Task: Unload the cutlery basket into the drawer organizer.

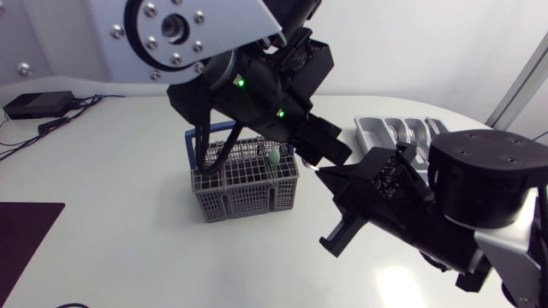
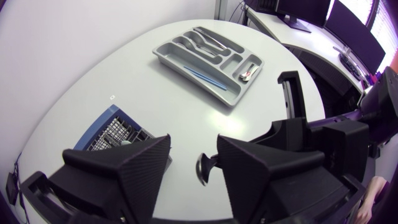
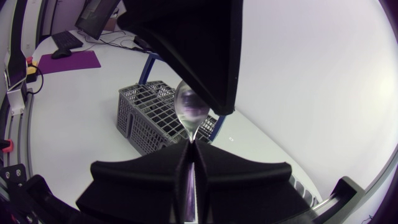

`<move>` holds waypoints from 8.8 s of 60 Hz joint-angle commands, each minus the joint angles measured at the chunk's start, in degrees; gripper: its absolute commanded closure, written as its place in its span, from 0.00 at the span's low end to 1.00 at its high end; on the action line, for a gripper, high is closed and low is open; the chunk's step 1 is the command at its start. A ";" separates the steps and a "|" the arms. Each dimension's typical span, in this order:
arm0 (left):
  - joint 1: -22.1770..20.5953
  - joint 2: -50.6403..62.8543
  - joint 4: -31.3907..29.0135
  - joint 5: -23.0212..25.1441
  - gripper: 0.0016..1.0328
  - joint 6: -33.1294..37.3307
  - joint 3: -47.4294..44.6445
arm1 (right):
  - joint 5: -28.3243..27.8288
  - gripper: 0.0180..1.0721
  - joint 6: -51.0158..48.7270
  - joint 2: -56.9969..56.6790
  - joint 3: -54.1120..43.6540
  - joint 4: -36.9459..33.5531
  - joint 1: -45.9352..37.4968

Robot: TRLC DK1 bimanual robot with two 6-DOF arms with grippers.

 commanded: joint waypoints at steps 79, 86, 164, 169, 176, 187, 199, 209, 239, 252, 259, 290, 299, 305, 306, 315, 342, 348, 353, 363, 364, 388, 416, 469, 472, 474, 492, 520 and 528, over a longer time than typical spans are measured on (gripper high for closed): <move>8.25 -0.09 5.17 0.32 0.16 -3.81 -1.57 | -58.32 0.94 -67.97 27.95 11.89 -28.18 -76.92; 8.16 0.52 4.90 0.32 0.16 -3.81 -1.13 | -57.44 0.95 -74.21 34.98 16.90 -29.77 -79.73; 8.78 4.48 3.76 0.32 0.14 -3.55 0.81 | -42.24 0.95 -101.45 55.37 28.77 -20.10 -79.91; 8.78 4.56 3.67 0.32 0.14 -3.55 0.98 | -41.80 0.94 -101.98 55.20 28.24 -20.01 -79.73; 8.78 4.83 3.41 0.32 0.14 -3.55 1.51 | -40.92 0.81 -101.98 54.85 27.63 -19.57 -79.64; 8.69 5.09 3.14 0.32 0.14 -3.55 1.86 | -41.01 0.46 -101.54 52.83 26.31 -18.69 -79.99; 8.69 4.83 2.79 0.32 0.14 -3.46 1.69 | -43.82 0.39 -99.78 44.04 27.45 -26.16 -80.43; 8.60 4.92 2.35 0.32 0.14 -3.28 1.60 | -48.39 0.39 -96.09 36.30 29.65 -36.36 -80.52; 9.48 3.33 2.27 0.32 0.14 -2.14 -0.42 | -59.11 0.39 -52.59 18.64 24.64 -48.75 -61.98; 11.15 0.96 2.35 0.32 0.12 -1.44 -3.32 | -55.77 0.39 -26.92 13.71 17.43 -32.93 -48.35; 11.94 -0.53 2.53 0.32 0.12 -1.09 -5.17 | -51.73 0.39 -17.87 12.92 15.41 -27.57 -40.88; 16.42 -8.97 5.78 1.28 0.12 0.76 -15.28 | -38.90 0.39 6.83 20.66 16.29 -12.28 -23.57; 18.00 -11.78 6.66 1.63 0.12 1.64 -18.35 | -35.21 0.39 11.22 23.91 17.87 -10.08 -20.32; 19.06 -13.28 7.63 1.81 0.12 2.25 -20.37 | -32.13 0.39 13.60 25.49 18.66 -8.23 -18.12; 19.32 -13.45 7.72 2.07 0.12 2.43 -20.73 | -31.69 0.39 14.30 25.93 18.75 -7.71 -17.94; 21.17 -15.21 8.86 3.22 0.12 3.04 -23.28 | -28.61 0.39 16.94 28.48 19.98 -5.51 -15.66; 25.04 -18.46 12.81 5.59 0.12 5.50 -29.69 | -22.02 0.44 24.76 35.25 25.78 -4.19 -13.55; 25.30 -18.64 13.60 5.94 0.12 5.94 -30.75 | -21.32 0.46 25.90 36.13 26.75 -5.25 -13.55; 25.30 -18.73 14.13 6.03 0.12 6.03 -31.54 | -20.79 0.48 26.52 36.48 26.75 -5.25 -13.46; 24.86 -18.64 15.63 6.03 0.12 5.94 -32.50 | -20.27 0.52 27.04 36.92 26.66 -5.16 -13.55; 24.77 -18.64 15.63 6.03 0.12 5.86 -32.50 | -20.27 0.52 27.04 36.92 26.66 -5.16 -13.55; 23.63 -18.64 15.71 6.03 0.12 5.50 -32.50 | -20.09 0.60 26.52 39.91 27.89 -4.01 -13.28; 23.28 -20.04 15.89 6.03 0.12 6.21 -34.26 | -18.95 0.66 24.67 44.21 30.00 -1.29 -12.32; 19.67 -22.15 15.36 6.64 0.09 11.22 -37.07 | -19.56 0.94 22.65 39.99 27.80 1.61 -12.49; 19.59 -22.15 15.45 6.64 0.09 11.31 -37.25 | -19.83 0.94 22.65 38.59 27.27 1.61 -12.49; 19.59 -22.15 15.45 6.64 0.09 11.31 -37.34 | -20.09 0.94 22.74 37.53 26.92 1.43 -12.41; 18.71 -22.15 15.54 6.64 0.09 11.31 -37.69 | -23.34 0.94 24.49 28.92 23.23 2.40 -11.26; 17.04 -22.07 15.27 6.56 0.09 11.13 -37.25 | -23.08 0.94 23.61 10.46 19.54 -6.39 -14.51; 16.86 -21.80 15.27 6.47 0.09 11.22 -37.34 | -23.17 0.94 19.48 4.57 16.82 -11.93 -22.60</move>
